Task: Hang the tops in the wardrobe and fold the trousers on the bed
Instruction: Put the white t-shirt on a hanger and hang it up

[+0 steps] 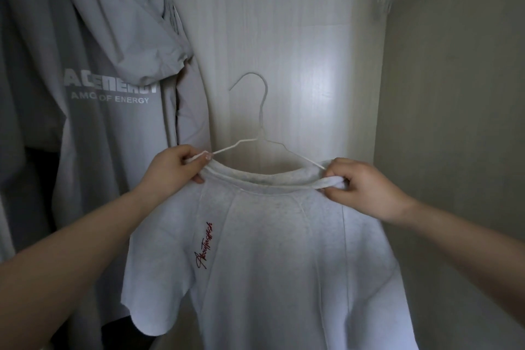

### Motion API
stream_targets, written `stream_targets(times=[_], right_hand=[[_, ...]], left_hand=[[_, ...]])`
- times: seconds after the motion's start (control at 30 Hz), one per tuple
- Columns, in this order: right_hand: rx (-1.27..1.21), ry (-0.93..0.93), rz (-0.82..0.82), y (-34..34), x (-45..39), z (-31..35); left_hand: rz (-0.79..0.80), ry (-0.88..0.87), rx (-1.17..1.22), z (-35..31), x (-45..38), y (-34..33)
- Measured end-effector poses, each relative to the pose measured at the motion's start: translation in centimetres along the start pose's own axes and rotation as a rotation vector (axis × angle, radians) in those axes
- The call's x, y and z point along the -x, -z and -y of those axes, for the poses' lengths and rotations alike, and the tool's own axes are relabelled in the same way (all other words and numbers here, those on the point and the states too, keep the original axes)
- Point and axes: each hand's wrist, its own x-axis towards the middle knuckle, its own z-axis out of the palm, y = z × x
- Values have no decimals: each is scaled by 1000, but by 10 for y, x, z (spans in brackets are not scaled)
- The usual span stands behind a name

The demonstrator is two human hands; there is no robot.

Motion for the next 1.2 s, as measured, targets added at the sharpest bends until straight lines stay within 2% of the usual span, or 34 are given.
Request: stream_targets(times=[0.17,0.27,0.33,0.47,0.53,0.63,0.73,0.83,0.93,1.07,1.2], right_hand=[[203,-31,192,9,-3,-8],[211,-13,149,13,-4,-6],[117,-67,130,16,-6,2],[-166,-325,356,28,-14,22],[-402,-418,422,33,-12,31],[-855,-490,391,36,-8,44],[-1064,-447,295,30,-15,64],[-1118,-456,213,17,-30,83],[-1130,-466,146,9,-50,100],[-1102,-443,50,-4,-87,124],[-1035,-358,-16,-9,-135,149]], left_hand=[[-106,-30,-392,-2,0,-3],[-104,-8,-459,-1,-6,-2],[-95,28,-488,1,-10,-1],[-105,76,-564,-1,-21,-1],[-121,82,-570,-5,-26,-4],[-58,139,-445,-16,-39,-10],[83,276,-171,-26,-53,-11],[210,445,263,-36,-51,-9],[268,455,476,-51,-50,-6],[280,425,604,-80,-52,13],[297,297,580,-116,-55,49]])
